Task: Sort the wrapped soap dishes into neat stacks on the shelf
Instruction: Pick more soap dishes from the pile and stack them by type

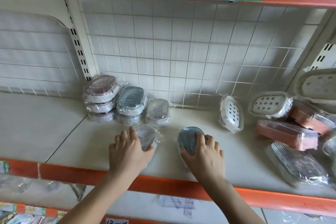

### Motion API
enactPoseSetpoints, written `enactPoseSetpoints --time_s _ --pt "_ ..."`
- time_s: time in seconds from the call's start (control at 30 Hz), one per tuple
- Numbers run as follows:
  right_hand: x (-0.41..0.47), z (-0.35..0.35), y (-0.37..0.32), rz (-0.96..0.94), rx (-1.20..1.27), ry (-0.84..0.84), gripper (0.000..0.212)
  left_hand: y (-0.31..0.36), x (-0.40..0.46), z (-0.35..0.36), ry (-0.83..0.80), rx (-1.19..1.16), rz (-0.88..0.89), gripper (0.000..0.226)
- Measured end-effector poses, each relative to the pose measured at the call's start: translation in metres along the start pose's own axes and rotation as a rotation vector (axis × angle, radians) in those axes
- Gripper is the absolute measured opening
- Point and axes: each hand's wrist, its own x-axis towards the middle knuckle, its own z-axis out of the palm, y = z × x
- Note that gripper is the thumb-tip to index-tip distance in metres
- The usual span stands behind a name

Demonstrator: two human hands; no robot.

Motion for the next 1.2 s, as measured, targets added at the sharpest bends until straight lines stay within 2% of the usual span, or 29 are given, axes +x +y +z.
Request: enactPoseSetpoints --time_s 0.13,0.2,0.27,0.3,0.43,0.5,0.57,0.7,0.83,1.03,1.2 --pt "-0.001 0.002 -0.008 0.024 -0.019 0.031 0.061 -0.018 0.007 0.003 -0.021 0.014 0.006 0.085" --pt "-0.002 0.000 -0.015 -0.052 0.010 0.186 0.050 -0.024 0.010 0.003 -0.035 0.018 0.007 0.085" --pt "-0.008 -0.003 -0.028 -0.206 0.120 0.318 0.036 -0.029 0.011 0.004 -0.047 0.028 0.023 0.083" --pt "-0.011 -0.005 -0.037 -0.284 0.197 0.299 0.035 -0.031 0.012 0.002 -0.040 0.025 0.043 0.085" --pt "-0.023 0.007 -0.073 -0.422 0.406 -0.014 0.053 -0.041 0.019 -0.004 0.002 -0.023 0.144 0.079" --pt "-0.026 0.020 -0.083 -0.447 0.435 -0.087 0.063 -0.052 0.026 -0.002 -0.006 -0.156 0.192 0.074" --pt "-0.028 0.028 -0.090 -0.434 0.486 -0.131 0.077 -0.065 0.031 -0.001 -0.038 -0.275 0.226 0.084" --pt "-0.030 0.039 -0.100 -0.374 0.576 -0.138 0.092 -0.092 0.036 0.009 -0.028 -0.446 0.370 0.084" --pt "-0.031 0.047 -0.103 -0.363 0.585 -0.110 0.094 -0.109 0.036 0.011 -0.131 -0.614 0.528 0.093" --pt "-0.032 0.052 -0.098 -0.372 0.538 -0.136 0.108 -0.128 0.037 0.012 -0.274 -0.702 0.518 0.108" --pt "-0.036 0.051 -0.099 -0.415 0.548 -0.034 0.085 -0.128 0.037 0.012 -0.305 -0.800 0.524 0.103"
